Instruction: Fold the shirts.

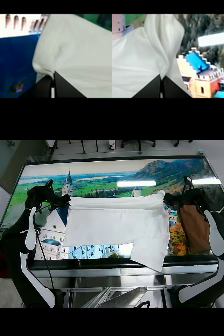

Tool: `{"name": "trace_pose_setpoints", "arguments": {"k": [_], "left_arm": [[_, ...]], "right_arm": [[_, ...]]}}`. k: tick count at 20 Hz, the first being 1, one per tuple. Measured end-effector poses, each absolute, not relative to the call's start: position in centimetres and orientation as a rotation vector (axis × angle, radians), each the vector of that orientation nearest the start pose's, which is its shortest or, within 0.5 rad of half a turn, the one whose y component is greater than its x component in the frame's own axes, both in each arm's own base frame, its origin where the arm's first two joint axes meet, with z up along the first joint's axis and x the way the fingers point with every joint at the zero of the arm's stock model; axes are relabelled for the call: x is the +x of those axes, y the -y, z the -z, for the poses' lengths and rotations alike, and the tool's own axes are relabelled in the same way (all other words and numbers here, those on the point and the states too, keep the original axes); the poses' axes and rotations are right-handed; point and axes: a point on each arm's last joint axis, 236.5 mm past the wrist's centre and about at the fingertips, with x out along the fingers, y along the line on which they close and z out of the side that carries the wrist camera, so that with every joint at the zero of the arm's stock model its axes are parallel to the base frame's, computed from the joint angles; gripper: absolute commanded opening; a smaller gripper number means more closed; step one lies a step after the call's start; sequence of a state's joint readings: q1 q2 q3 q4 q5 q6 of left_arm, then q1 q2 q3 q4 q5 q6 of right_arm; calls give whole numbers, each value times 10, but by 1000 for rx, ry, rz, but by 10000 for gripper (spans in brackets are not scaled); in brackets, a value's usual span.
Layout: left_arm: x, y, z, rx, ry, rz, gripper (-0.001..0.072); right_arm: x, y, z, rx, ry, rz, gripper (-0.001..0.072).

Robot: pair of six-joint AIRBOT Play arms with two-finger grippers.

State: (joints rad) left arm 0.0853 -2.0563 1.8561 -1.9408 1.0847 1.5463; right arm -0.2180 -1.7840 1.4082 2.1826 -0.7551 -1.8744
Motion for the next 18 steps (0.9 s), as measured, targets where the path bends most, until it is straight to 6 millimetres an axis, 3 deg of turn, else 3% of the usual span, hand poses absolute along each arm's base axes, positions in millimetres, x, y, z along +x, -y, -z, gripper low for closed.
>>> {"name": "trace_pose_setpoints", "arguments": {"k": [6,7,8,9,10,11,14,17,18], "left_arm": [[563,28,111,-412,-1251,63,14],[564,28,112,-410,-1247,61,14],[564,28,112,-411,-1246,61,31],[565,30,112,-417,-1243,64,258],[565,33,110,-437,-1239,73,573],[566,37,105,-453,-1232,82,709],[560,40,87,-472,-1237,100,709],[554,29,36,-510,-1197,123,708],[547,15,20,-511,-1194,111,709]], "right_arm": [[537,16,85,472,-1031,-71,25],[537,15,85,476,-1033,-71,42],[537,14,86,480,-1036,-70,144],[537,12,85,489,-1036,-71,274],[537,9,82,505,-1033,-75,305],[538,7,77,520,-1025,-79,307],[537,6,46,540,-987,-96,309],[523,24,-8,551,-945,-109,309],[510,32,-27,556,-949,-117,308]]}}
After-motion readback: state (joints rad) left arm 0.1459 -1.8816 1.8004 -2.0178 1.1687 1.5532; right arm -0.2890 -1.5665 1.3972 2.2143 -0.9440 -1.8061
